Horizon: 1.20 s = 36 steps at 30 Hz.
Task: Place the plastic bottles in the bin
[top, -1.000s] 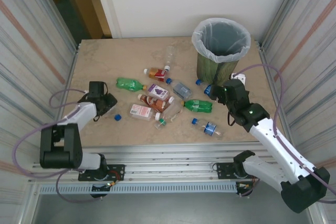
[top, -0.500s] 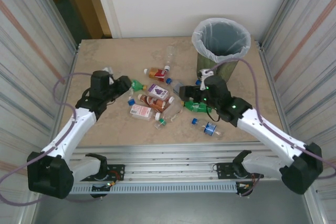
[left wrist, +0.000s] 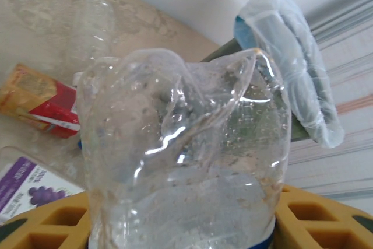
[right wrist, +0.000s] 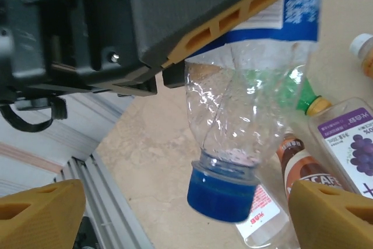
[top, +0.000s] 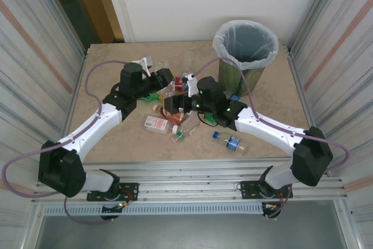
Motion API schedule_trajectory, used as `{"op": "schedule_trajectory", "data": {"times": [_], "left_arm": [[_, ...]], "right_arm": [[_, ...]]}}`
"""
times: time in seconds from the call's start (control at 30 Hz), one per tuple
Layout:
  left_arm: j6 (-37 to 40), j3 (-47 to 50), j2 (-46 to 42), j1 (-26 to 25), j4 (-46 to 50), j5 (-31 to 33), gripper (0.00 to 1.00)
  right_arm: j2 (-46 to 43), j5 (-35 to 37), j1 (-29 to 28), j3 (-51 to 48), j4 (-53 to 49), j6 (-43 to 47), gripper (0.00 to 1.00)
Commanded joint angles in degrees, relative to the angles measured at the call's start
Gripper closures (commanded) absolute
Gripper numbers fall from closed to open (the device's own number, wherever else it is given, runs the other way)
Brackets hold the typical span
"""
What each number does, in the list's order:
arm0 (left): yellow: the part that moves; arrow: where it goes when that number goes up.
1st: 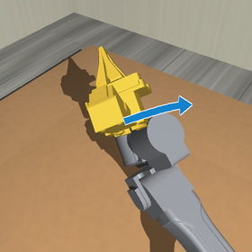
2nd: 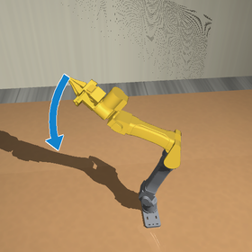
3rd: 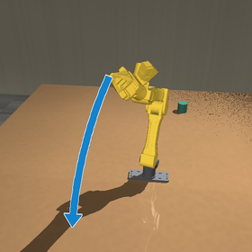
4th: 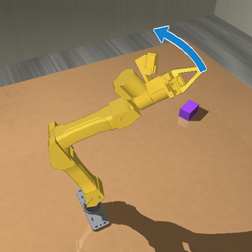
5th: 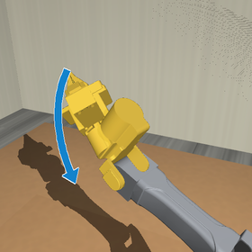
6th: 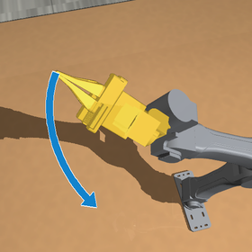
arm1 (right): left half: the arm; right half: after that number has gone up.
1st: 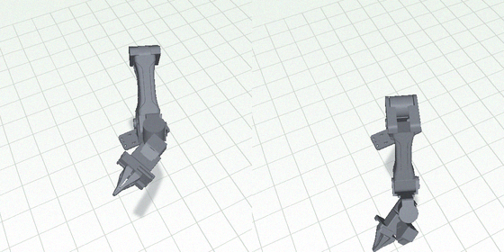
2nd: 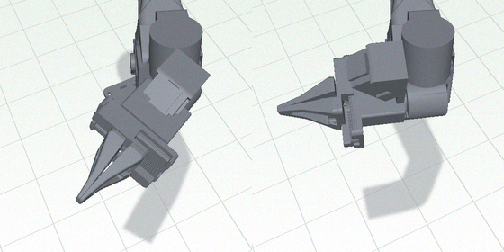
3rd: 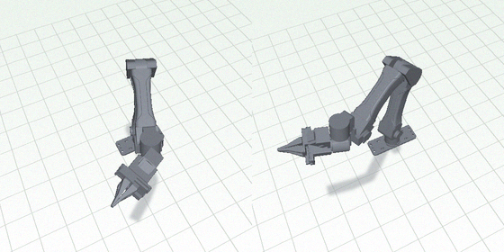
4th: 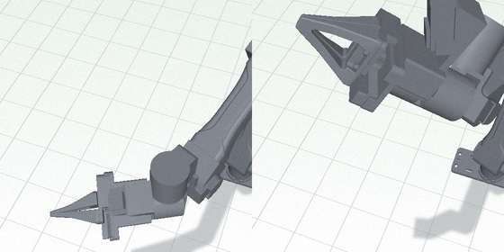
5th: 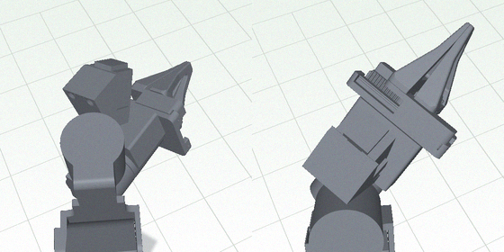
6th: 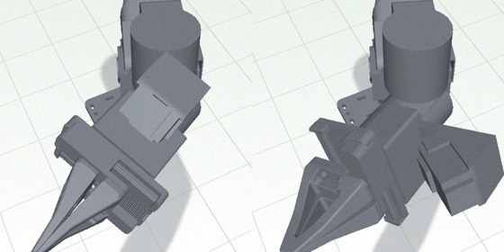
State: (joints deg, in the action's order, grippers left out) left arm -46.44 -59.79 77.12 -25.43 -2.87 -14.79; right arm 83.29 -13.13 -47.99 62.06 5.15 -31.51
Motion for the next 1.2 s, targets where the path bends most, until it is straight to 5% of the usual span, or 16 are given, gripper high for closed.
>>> {"op": "schedule_trajectory", "data": {"times": [0.0,0.43,0.5,0.6,0.7,0.73,1.17], "left_arm": [[-1.68,-1.78,0.09,-0.23,-2.94,-2.84,0.67],[-2.78,-0.77,-0.31,-0.32,-3.32,-4.68,0.61],[-2.98,-0.89,0.06,-0.32,-3.76,-4.94,0.56],[-3.05,-1.75,1.06,-0.31,-4.97,-6.01,0.32],[-2.33,-3.00,1.37,-0.28,-5.43,-6.67,0.04],[-1.74,-3.43,1.24,-0.28,-5.31,-6.75,0.01],[12.35,-6.05,-8.88,-0.15,1.72,1.28,0.01]], "right_arm": [[1.59,-1.48,-0.09,2.40,4.23,-1.01,0.19],[4.21,-1.70,1.75,2.76,6.04,-2.50,0.73],[4.15,-1.56,1.69,2.60,5.96,-2.60,0.84],[3.79,-0.64,1.70,2.83,4.44,-2.59,0.97],[2.91,1.41,1.67,2.32,3.24,-2.68,1.00],[2.53,2.20,1.80,2.11,2.81,-2.69,1.00],[-2.96,8.87,4.89,2.03,-4.65,-1.09,1.00]]}}
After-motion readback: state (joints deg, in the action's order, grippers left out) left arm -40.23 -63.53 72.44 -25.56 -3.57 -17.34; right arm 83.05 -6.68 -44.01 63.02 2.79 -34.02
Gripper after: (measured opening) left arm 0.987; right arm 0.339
